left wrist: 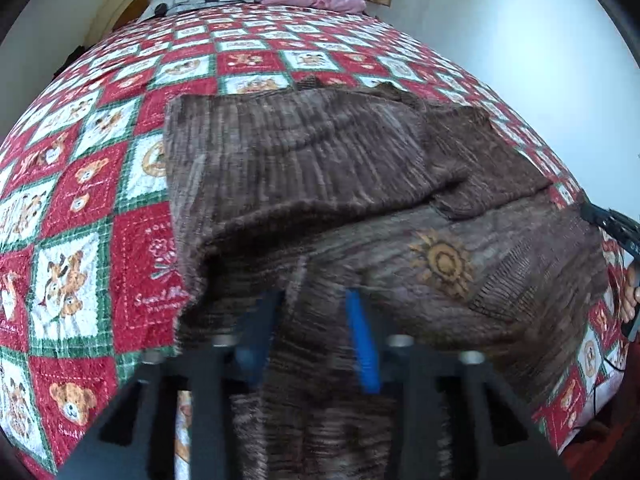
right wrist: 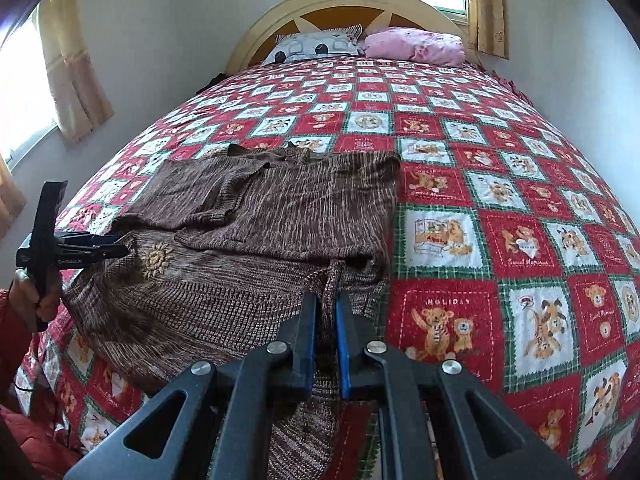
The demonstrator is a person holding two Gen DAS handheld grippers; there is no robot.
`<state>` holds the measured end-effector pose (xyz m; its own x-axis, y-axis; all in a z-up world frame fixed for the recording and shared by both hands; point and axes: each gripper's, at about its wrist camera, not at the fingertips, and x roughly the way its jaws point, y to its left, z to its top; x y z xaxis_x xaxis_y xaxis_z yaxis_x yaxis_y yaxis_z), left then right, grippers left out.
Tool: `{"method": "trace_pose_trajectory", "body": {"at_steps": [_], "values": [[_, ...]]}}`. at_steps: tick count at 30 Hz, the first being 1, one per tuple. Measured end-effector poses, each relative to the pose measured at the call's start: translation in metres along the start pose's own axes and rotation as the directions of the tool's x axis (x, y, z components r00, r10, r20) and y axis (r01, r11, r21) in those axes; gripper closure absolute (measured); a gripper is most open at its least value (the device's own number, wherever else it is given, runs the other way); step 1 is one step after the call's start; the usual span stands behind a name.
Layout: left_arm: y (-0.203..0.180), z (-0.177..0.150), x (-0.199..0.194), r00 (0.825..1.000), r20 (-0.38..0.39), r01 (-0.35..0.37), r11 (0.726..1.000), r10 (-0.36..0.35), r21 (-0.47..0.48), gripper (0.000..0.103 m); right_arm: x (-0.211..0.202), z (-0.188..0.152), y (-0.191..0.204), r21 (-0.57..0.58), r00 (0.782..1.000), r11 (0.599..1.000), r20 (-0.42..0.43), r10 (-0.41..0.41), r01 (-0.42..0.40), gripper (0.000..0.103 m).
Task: Fold small clothes
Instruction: 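Release the hem and lift both grippers off the folded sweater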
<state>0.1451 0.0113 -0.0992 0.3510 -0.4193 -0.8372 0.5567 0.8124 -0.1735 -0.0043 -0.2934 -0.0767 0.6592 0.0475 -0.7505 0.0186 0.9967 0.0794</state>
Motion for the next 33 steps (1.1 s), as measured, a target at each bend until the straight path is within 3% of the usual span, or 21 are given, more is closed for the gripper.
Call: {"method": "trace_pose_trajectory", "body": {"at_steps": [5,9,12,18,22,25,27,30,31,33], "values": [[-0.016,-0.008,-0.009,0.996,0.045,-0.074,0.995,0.071,0.06,0.096,-0.003,-0.002,0.001,0.009,1.0,1.0,0.005,-0.014,0.014,0.094],[-0.002,0.0,-0.029,0.992,0.116,-0.045,0.997,0.051,-0.059,0.097,-0.017,0.01,0.002,-0.004,0.999,1.0,0.04,-0.012,0.012,0.094],[0.011,0.019,-0.052,0.981,0.189,-0.012,0.992,0.035,-0.124,0.097,-0.03,0.033,0.005,-0.035,0.997,0.999,0.077,0.002,0.0,0.094],[0.041,0.076,-0.074,0.955,0.261,-0.085,0.972,0.141,-0.217,0.097,-0.02,0.111,0.006,-0.084,0.989,0.996,0.149,0.011,0.002,0.094],[0.066,0.113,-0.063,0.935,0.281,-0.132,0.948,0.215,-0.288,0.098,0.018,0.16,-0.004,-0.063,0.98,0.996,0.193,-0.042,0.055,0.094],[0.084,0.13,-0.026,0.931,0.247,-0.179,0.927,0.268,-0.33,0.098,0.068,0.177,-0.017,-0.012,0.981,0.995,0.17,-0.098,0.102,0.094],[0.094,0.131,0.013,0.935,0.174,-0.232,0.906,0.308,-0.353,0.098,0.119,0.175,-0.03,0.026,0.985,0.99,0.099,-0.141,0.139,0.094],[0.108,0.115,0.068,0.925,0.083,-0.312,0.865,0.372,-0.393,0.095,0.172,0.152,-0.043,0.065,0.986,0.984,0.0,-0.167,0.167,0.094],[0.106,0.112,0.066,0.918,0.116,-0.306,0.865,0.379,-0.398,0.095,0.185,0.142,-0.048,0.079,0.986,0.983,-0.033,-0.166,0.168,0.094],[0.103,0.11,0.059,0.91,0.15,-0.303,0.866,0.387,-0.398,0.093,0.188,0.134,-0.055,0.109,0.989,0.983,-0.01,-0.147,0.147,0.091]]}}
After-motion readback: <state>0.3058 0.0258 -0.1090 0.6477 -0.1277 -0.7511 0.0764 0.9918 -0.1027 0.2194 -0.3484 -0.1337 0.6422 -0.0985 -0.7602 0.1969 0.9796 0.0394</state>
